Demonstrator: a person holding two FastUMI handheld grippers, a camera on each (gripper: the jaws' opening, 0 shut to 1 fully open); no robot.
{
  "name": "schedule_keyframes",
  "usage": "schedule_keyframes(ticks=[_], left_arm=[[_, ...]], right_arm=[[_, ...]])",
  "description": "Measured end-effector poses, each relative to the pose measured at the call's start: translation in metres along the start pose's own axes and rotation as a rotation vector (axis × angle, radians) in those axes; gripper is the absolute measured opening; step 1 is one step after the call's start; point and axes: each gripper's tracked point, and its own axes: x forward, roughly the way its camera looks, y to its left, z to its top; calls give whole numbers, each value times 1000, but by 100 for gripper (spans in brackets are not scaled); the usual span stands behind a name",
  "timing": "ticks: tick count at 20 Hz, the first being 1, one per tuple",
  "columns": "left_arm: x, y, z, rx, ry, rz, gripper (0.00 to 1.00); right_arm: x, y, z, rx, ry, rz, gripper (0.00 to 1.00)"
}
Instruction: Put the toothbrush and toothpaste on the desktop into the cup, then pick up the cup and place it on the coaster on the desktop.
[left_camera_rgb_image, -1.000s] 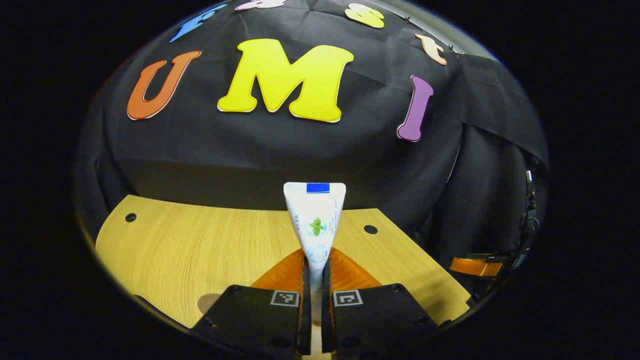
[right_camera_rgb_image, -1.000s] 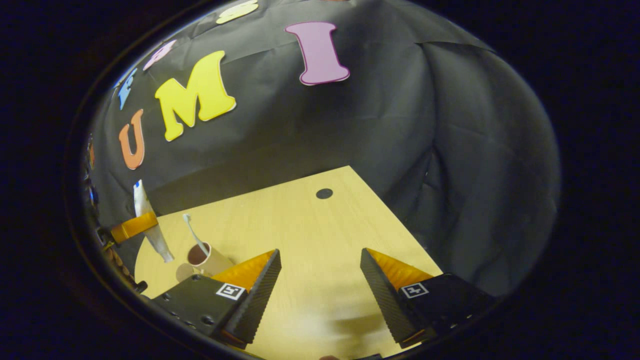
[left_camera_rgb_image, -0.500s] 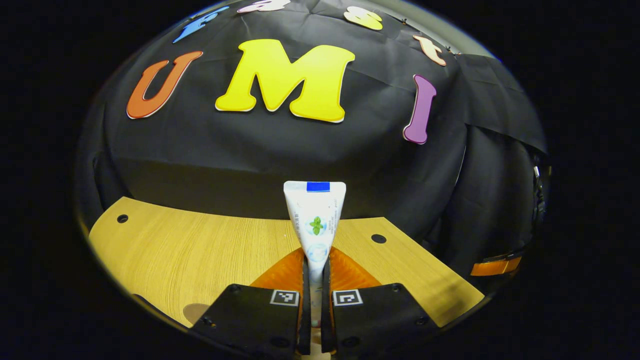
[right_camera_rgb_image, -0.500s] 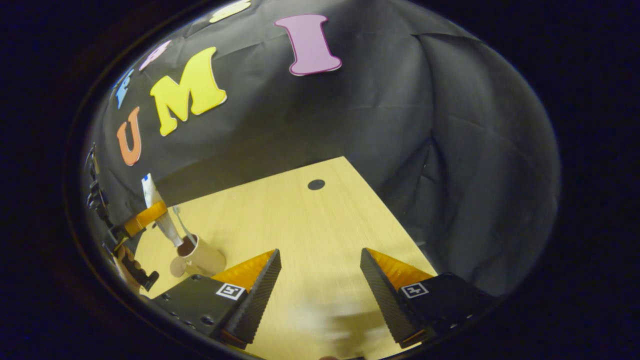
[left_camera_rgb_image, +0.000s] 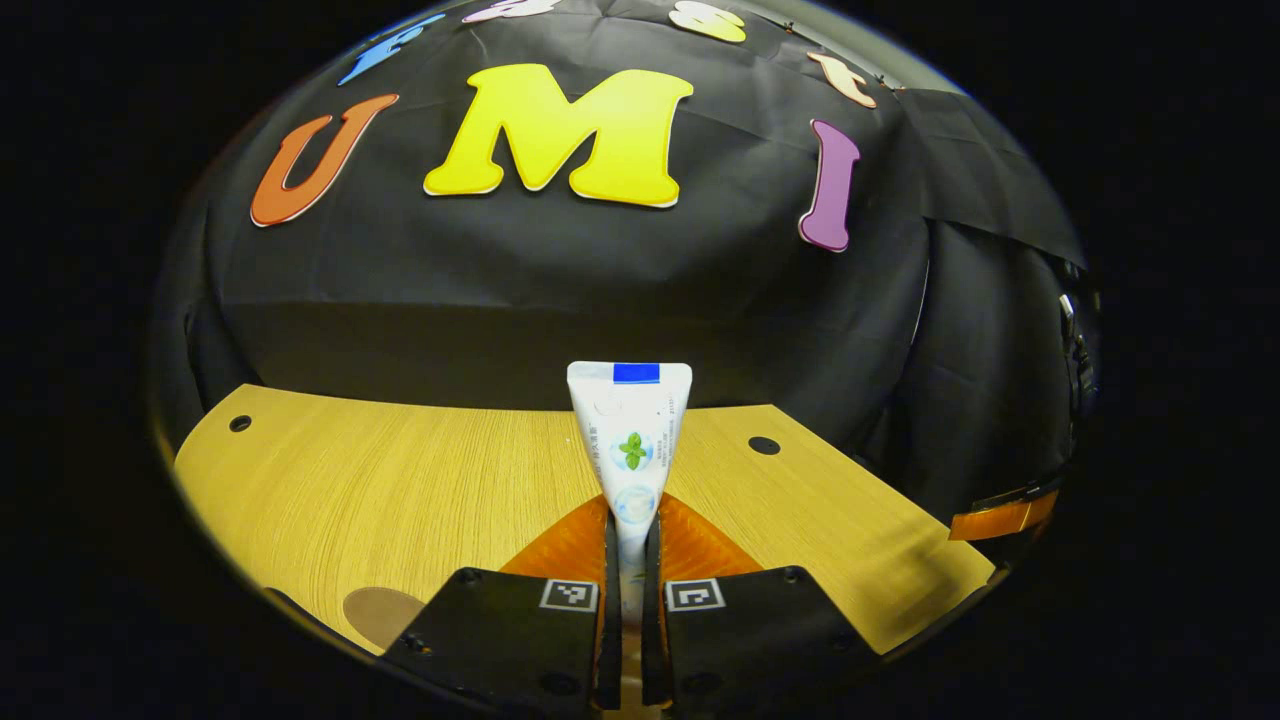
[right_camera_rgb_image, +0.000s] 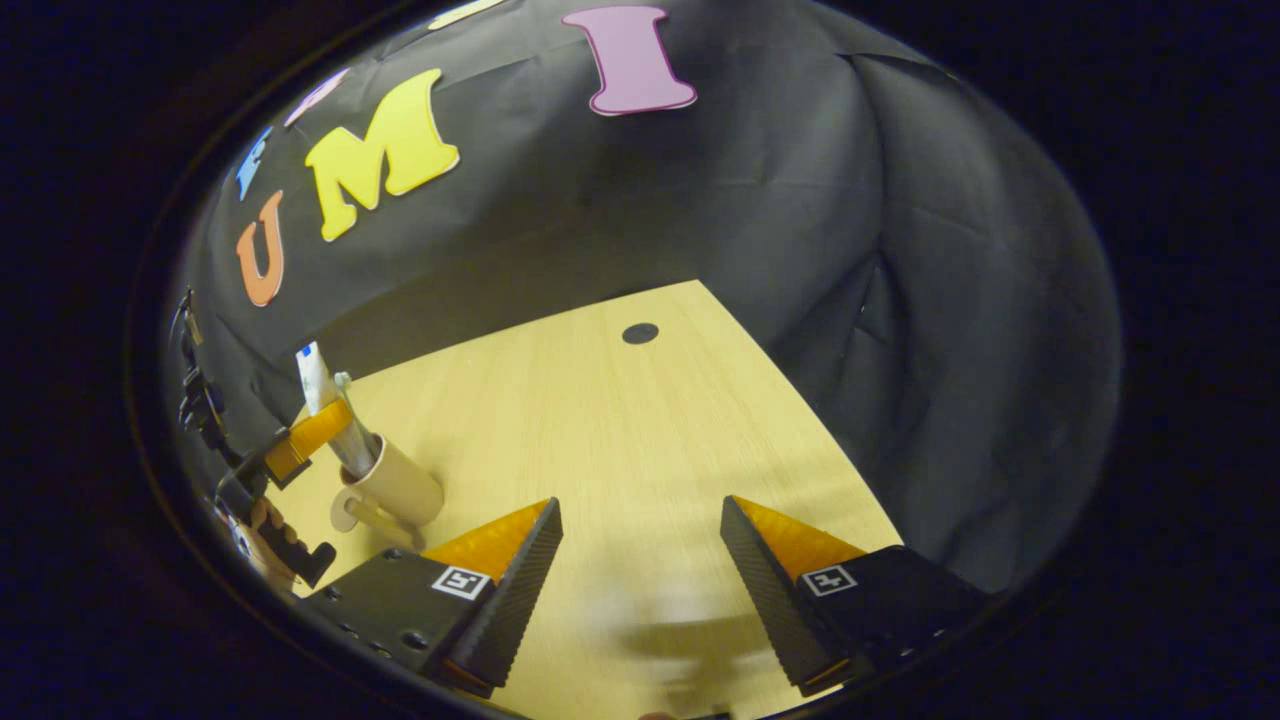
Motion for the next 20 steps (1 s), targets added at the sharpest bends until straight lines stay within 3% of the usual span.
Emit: schedule_keyframes(ticks=[4,11,15,17,18,19,20], left_arm=[[2,-1,-9,28,9,-5,11],[2,1,-18,74,-5,11,11],[-1,4,-21,60,-6,23,18],[-7,7,-16,59,-30,36,24],[-9,9,-14,57,-36,41,41],[-10,11,-14,52,-42,46,41],[-13,14,-15,47,-45,52,63]], right_arm=[[-1,3,-10,-3,19,6,94],[-3,3,-24,13,50,-1,97],[-6,3,-26,19,57,-5,94],[-7,3,-26,23,58,-6,94],[-8,4,-26,26,58,-5,94],[-9,5,-25,27,58,-5,97],[-10,7,-25,30,60,-3,97]])
